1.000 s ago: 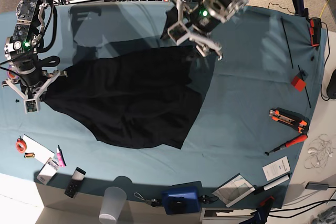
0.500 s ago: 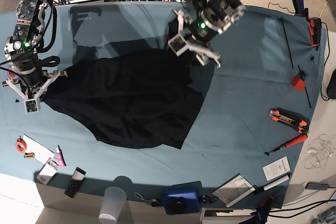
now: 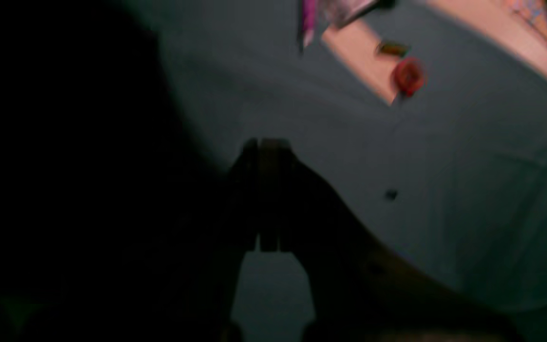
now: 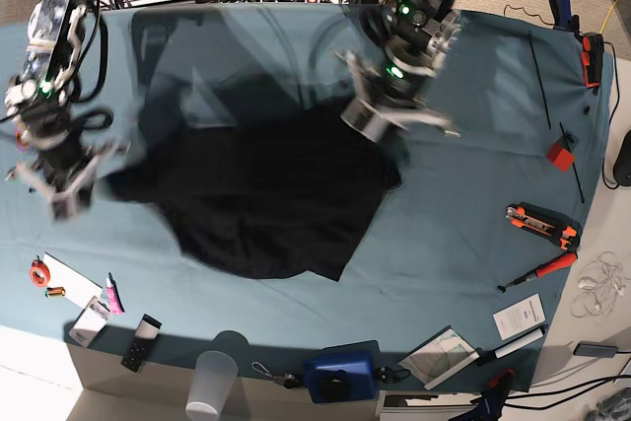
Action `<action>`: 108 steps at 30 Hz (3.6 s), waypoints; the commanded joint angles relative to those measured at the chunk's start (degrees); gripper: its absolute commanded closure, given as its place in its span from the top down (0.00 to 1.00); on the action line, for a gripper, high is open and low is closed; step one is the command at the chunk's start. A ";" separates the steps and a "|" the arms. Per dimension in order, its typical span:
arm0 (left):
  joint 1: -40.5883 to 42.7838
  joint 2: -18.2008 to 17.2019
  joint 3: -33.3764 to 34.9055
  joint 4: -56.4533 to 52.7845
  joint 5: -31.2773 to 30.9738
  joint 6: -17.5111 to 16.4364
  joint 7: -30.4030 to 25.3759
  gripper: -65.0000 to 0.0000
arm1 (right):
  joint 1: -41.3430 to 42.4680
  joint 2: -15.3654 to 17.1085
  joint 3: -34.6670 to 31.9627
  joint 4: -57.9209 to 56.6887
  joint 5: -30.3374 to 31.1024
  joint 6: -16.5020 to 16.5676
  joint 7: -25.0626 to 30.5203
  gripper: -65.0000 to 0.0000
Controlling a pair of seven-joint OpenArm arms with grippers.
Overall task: Layout the t-shirt on the table in an organized manner, then fold the t-shirt properly
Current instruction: 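Release the shirt and bring the right gripper back over the shirt, then grasp the shirt with the right gripper and pull it outward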
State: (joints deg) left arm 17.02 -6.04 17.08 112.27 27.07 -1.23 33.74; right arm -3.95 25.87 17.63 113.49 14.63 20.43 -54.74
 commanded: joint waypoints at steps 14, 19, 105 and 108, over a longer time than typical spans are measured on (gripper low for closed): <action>0.52 -4.61 -10.71 16.35 -0.85 1.40 3.10 0.00 | 6.34 1.09 0.48 -2.86 1.20 -0.31 2.40 0.00; 1.77 -4.59 -12.87 16.20 -9.05 1.20 3.08 0.00 | 6.32 1.09 0.46 -10.01 6.01 0.02 -3.15 0.00; 10.12 -4.28 -12.83 16.17 -10.84 1.22 2.71 0.00 | 12.00 0.66 -6.05 1.90 8.28 6.58 -5.29 0.00; 11.28 -4.28 -12.83 16.17 -10.86 1.18 2.64 0.04 | 12.00 0.66 -1.51 1.90 8.66 6.47 -5.29 0.00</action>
State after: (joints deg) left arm 28.23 -10.20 4.38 127.44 15.81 -0.47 37.69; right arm 6.96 25.54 15.73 114.72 22.76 27.20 -61.34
